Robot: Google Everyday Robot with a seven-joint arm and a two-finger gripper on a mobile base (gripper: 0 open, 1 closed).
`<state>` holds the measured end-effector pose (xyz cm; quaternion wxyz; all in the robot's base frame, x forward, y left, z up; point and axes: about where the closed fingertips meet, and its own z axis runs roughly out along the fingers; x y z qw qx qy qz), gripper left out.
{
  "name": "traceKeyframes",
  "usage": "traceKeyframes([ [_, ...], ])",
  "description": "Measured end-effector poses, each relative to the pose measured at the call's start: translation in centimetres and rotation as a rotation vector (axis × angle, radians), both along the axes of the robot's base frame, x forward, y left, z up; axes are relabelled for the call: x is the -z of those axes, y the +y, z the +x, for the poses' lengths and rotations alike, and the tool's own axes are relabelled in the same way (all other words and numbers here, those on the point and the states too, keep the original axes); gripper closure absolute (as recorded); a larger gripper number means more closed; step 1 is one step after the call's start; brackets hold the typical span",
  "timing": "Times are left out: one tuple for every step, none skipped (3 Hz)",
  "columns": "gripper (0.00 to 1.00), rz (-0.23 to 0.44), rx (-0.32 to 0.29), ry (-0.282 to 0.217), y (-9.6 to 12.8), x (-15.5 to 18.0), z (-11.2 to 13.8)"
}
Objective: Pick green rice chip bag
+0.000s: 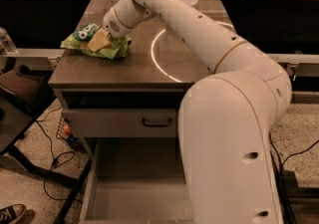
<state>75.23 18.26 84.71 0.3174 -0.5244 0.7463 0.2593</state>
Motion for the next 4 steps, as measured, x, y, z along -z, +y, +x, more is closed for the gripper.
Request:
traceKeyframes([
  [1.00,0.021,0.009,-0.038,-3.4,-3.2,-0.6],
  [1.00,0.045,0.021,-0.089,-7.7,-7.5,-1.8],
  [1.00,0.083,0.026,-0.133,-10.9,-10.6,-2.7],
  [1.00,0.146,0.021,-0.177,-13.6,-12.4,-3.5],
])
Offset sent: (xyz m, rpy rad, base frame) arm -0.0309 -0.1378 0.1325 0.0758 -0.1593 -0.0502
